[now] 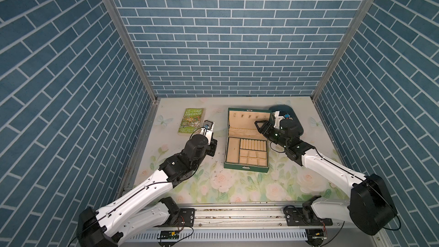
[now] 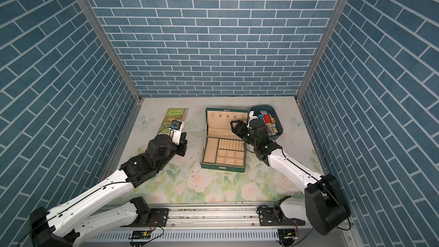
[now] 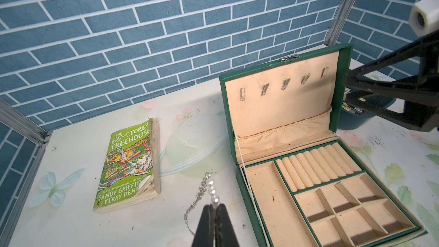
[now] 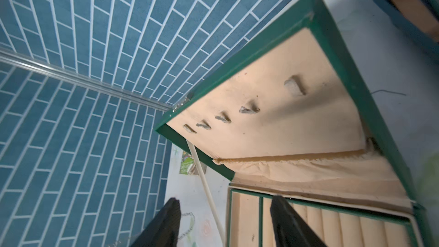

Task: Put jewelry chain into jewelry box
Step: Move the jewelry box to the center of the board, then open the fastener on the jewelry box.

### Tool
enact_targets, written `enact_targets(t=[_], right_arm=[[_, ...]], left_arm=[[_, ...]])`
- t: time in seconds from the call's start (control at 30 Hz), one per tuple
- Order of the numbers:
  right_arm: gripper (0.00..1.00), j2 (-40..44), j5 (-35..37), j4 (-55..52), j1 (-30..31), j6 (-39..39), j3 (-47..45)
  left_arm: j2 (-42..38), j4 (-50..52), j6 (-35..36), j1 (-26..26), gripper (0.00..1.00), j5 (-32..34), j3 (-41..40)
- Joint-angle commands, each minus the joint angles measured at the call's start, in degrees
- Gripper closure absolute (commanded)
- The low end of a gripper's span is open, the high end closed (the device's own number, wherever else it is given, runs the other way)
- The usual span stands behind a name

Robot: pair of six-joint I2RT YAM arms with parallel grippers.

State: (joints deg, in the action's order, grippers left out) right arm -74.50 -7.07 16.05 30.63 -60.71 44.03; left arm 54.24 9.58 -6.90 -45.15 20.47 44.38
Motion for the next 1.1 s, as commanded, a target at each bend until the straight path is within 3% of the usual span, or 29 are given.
enact_targets(t=[0.0, 0.57, 1.07], right_arm=[[0.37, -2.22, 1.27, 7.67, -0.13, -9.32, 0.46], [0.41, -14.7, 8.14, 14.28, 2.77, -21.23, 5.15], [0.41, -18.03, 16.22, 15.75, 6.09, -26.6, 6.82]], left_arm=[[0.94, -2.07, -1.83, -0.12, 1.0, -0.37, -1.14], [2.71, -4.79, -5.44, -0.16, 1.0, -0.76, -4.38], [2.46, -4.84, -5.42, -0.12, 1.0, -1.48, -4.36]])
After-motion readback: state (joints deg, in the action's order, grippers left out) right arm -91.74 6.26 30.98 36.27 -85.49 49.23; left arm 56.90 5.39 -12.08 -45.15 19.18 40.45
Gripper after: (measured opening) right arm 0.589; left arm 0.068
